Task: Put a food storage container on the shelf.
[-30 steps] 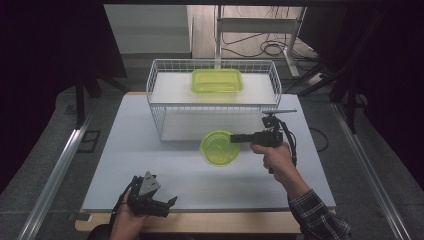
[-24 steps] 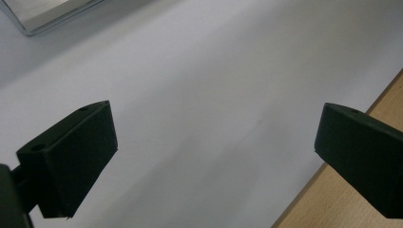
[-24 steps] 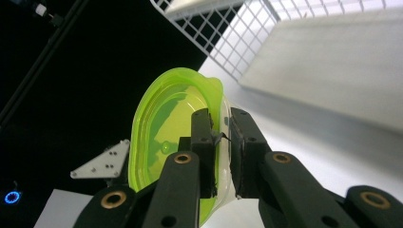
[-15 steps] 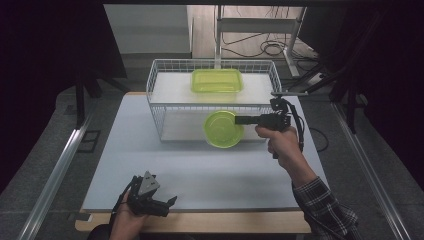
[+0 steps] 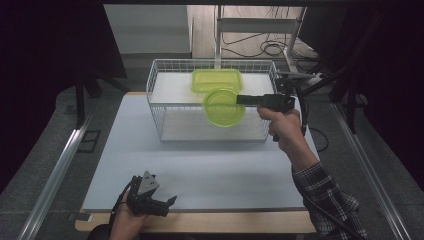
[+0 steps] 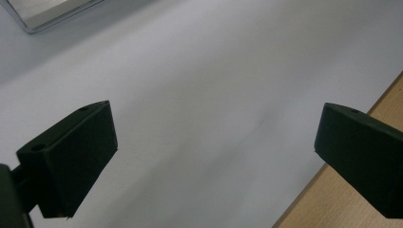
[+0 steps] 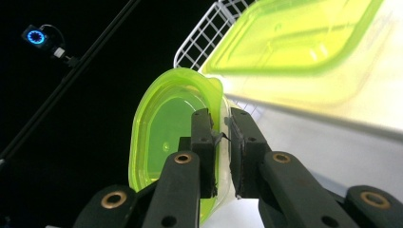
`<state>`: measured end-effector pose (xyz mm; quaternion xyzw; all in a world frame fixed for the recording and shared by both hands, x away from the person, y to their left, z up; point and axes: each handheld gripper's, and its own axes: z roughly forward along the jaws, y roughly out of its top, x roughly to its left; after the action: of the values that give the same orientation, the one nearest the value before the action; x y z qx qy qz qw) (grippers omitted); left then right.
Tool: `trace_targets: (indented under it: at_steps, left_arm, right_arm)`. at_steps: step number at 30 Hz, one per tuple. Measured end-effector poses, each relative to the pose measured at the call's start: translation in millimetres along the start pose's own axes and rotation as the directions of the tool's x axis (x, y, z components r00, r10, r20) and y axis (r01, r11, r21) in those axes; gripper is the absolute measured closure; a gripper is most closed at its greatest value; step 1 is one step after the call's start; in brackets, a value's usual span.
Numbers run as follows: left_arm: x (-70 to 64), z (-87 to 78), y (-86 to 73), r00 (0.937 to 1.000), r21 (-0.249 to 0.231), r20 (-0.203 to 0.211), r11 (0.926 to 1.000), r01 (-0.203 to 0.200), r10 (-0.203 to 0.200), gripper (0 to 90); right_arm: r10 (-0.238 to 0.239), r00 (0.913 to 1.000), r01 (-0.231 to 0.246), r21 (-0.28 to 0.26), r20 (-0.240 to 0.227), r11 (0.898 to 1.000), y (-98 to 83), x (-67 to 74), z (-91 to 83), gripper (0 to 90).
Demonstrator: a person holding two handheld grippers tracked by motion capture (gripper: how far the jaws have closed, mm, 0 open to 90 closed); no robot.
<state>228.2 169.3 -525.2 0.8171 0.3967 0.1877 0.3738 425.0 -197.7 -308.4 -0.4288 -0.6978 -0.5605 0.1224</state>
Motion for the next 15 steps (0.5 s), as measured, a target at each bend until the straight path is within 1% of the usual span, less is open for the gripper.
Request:
trace_targets:
  at_steps: [7,9,12,15]
  left_arm:
    - [0.9,-0.6,-0.2,1.0,0.0,0.001,1.0,0.002,-0.002,0.4]
    - [1.5,-1.1,-0.4,1.0,-0.004,0.001,0.9999,0.01,-0.01,0.4]
    - [2.4,-1.5,-0.7,0.9999,-0.005,0.001,0.9999,0.014,-0.014,0.4]
    - [2.3,-1.5,-0.7,0.9999,-0.004,0.001,0.9999,0.013,-0.013,0.5]
  right_arm:
    - [-0.013,0.9994,0.015,-0.043,0.031,0.999,22.5,6.8,0.5,81.3]
    - [-0.017,0.9991,0.02,-0.058,0.038,0.998,29.3,8.7,1.4,81.3]
    - [-0.027,0.9978,0.032,-0.077,0.061,0.997,39.4,11.8,2.4,81.3]
    - [-0.018,0.9973,0.026,-0.101,0.072,0.995,48.8,12.0,4.3,81.3]
